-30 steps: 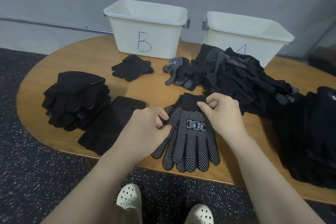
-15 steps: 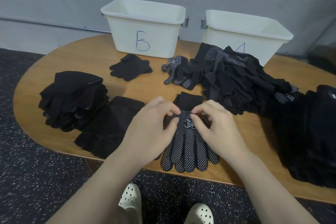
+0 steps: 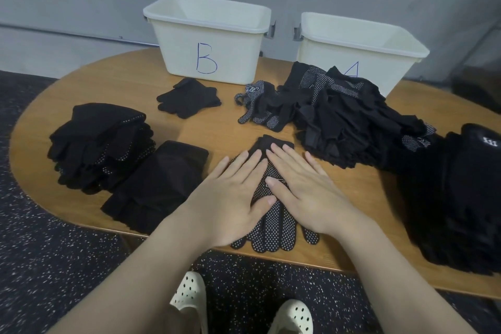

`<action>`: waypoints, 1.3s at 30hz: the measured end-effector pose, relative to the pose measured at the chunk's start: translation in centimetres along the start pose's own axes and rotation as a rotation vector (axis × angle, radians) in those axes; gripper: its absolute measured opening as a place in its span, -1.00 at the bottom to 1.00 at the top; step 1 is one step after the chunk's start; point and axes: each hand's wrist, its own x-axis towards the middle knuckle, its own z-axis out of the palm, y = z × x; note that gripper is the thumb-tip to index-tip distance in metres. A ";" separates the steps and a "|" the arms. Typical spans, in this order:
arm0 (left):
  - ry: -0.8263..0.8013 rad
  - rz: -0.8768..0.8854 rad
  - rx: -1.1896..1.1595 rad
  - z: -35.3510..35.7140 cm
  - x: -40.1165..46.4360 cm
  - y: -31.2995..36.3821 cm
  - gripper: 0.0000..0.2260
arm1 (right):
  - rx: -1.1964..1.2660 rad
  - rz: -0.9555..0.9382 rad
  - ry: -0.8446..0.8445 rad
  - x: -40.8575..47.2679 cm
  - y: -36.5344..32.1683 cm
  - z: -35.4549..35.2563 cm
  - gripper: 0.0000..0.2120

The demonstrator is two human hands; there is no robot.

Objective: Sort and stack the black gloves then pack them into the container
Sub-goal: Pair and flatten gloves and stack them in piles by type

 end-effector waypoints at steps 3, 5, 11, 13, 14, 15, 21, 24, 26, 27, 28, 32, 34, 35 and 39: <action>-0.029 -0.007 0.007 -0.1 -0.1 0.0 -0.25 | 0.008 0.006 -0.026 0.1 0.2 -0.2 -0.32; -0.038 -0.013 0.010 -0.2 -0.3 0.2 -0.21 | 0.035 0.005 -0.044 0.2 0.4 -0.4 -0.28; 0.047 0.036 -0.007 -1.4 -1.7 0.2 -0.19 | 0.141 0.026 0.028 0.2 0.4 -0.7 -0.22; 0.155 0.022 -0.012 -2.3 -2.5 -0.9 -0.26 | 0.203 0.045 0.092 0.6 0.2 -0.9 -0.21; 0.197 -0.009 -0.023 -2.7 -2.8 -1.6 -0.29 | 0.211 0.041 0.122 0.7 0.0 -1.1 -0.22; 0.222 -0.047 -0.049 -3.0 -3.1 -2.3 -0.32 | 0.198 0.024 0.150 0.7 -0.4 -1.4 -0.23; 0.143 -0.197 -0.218 -2.8 -5.3 -7.4 -0.46 | 0.200 -0.078 0.217 1.7 -4.5 -3.1 -0.42; 0.128 -0.239 -0.225 -2.4 -5.6 -8.4 -0.43 | 0.273 -0.090 0.204 4.9 -6.3 -2.5 -0.52; 0.152 -0.230 -0.195 -2.0 -5.5 -8.3 -0.42 | 0.269 -0.120 0.207 8.0 -7.1 -2.1 -0.55; 0.170 -0.225 -0.183 -1.8 -5.5 -8.3 -0.42 | 0.246 -0.135 0.206 9.7 -7.3 -2.0 -0.56; 0.182 -0.224 -0.180 -1.6 -5.5 -8.4 -0.42 | 0.219 -0.147 0.205 11.5 -7.4 -2.0 -0.57; 0.205 -0.245 -0.207 -1.5 -5.2 -9.6 -0.41 | 0.095 -0.199 0.219 17.6 -7.7 -2.7 -0.55; 0.202 -0.246 -0.214 -1.6 -5.0 -10.2 -0.41 | 0.074 -0.209 0.191 19.5 -8.0 -3.1 -0.51; 0.200 -0.243 -0.220 -1.6 -4.9 -10.3 -0.41 | 0.065 -0.209 0.172 20.2 -8.2 -3.1 -0.49; 0.195 -0.244 -0.244 -1.7 -5.0 -10.6 -0.40 | -0.009 -0.223 0.188 22.5 -8.1 -2.6 -0.64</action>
